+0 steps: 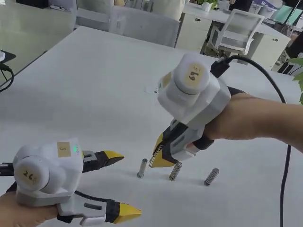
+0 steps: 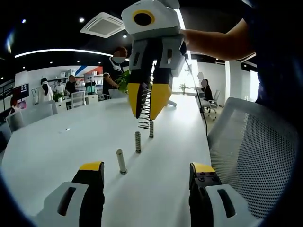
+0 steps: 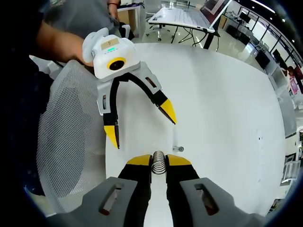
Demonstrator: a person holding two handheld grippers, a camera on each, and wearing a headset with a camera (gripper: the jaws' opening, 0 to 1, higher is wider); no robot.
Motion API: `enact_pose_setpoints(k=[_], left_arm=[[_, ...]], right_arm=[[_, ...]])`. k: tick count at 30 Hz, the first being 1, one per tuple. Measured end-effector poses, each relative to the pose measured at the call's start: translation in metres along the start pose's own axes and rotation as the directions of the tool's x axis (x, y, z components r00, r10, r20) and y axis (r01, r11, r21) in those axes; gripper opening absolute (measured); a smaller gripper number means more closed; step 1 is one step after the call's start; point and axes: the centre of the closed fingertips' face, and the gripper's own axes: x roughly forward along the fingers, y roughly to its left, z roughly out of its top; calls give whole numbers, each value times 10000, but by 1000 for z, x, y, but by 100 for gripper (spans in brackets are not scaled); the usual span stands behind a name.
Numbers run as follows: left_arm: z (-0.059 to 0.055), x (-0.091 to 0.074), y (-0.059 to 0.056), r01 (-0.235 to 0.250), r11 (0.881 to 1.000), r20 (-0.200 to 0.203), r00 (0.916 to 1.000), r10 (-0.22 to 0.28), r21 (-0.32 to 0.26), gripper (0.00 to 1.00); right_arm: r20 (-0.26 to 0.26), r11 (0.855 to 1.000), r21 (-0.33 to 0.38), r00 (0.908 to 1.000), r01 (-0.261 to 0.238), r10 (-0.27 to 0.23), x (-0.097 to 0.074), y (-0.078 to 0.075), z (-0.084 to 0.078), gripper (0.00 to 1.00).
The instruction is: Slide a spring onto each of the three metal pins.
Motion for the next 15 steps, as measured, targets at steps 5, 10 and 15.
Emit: enact_pose_setpoints(k=[5, 10, 15], left_arm=[[-3, -3, 2, -129, 9999, -32, 9999, 129, -28, 70], [-5, -6, 4, -270, 9996, -42, 9996, 270, -66, 71], [-5, -9, 3, -295, 9996, -95, 9995, 295, 50, 72]], right_arm=[[-19, 9998, -33, 9998, 206, -206, 0, -11, 1, 8], [-160, 9995, -68, 9994, 316, -317, 4, -22, 2, 8], [-260, 9995, -87, 9992, 306, -308, 12, -34, 4, 8]])
